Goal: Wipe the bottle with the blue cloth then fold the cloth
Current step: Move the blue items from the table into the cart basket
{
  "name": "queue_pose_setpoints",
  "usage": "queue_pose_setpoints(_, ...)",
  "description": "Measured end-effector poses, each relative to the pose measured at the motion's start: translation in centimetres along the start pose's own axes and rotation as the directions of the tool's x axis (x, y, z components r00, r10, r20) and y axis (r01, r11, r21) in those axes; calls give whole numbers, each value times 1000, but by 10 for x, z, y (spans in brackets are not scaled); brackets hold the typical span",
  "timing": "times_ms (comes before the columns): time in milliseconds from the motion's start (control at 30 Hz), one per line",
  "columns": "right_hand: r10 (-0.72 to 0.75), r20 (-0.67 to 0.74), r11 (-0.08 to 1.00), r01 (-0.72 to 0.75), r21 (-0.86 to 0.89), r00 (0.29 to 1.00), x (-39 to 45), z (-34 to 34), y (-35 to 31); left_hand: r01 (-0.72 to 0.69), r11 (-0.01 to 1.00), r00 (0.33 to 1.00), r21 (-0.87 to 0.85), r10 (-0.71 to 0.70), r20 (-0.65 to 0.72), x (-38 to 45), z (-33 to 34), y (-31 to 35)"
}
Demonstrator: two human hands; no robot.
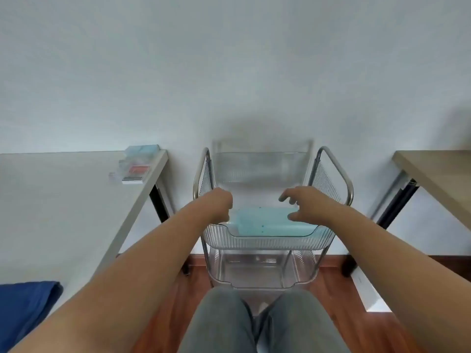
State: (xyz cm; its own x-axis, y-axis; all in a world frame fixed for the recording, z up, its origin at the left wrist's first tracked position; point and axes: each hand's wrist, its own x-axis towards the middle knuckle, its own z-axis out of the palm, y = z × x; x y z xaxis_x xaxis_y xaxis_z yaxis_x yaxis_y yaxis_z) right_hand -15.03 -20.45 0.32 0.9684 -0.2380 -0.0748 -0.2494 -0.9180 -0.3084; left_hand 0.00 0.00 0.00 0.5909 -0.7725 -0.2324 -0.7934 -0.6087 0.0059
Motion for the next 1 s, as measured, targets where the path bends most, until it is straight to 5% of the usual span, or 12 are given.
queue_pose_setpoints(233,96,108,994,-89,-69,990,13,15,3,83,996,972,-23,-75,224,25,2,1)
queue_pose_setpoints(800,39,65,993,-31,-110,997,15,26,8,53,998,962,15,-55,266,26,12,3)
queue_pose_setpoints(900,25,88,999,-22,-42,996,17,19,7,20,991,977,129,-47,209,20,1,3)
queue_pose_setpoints(1000,5,15,998,-6,55,1000,26,3,1,3,999,998,52,0,-56,6,-33,-10)
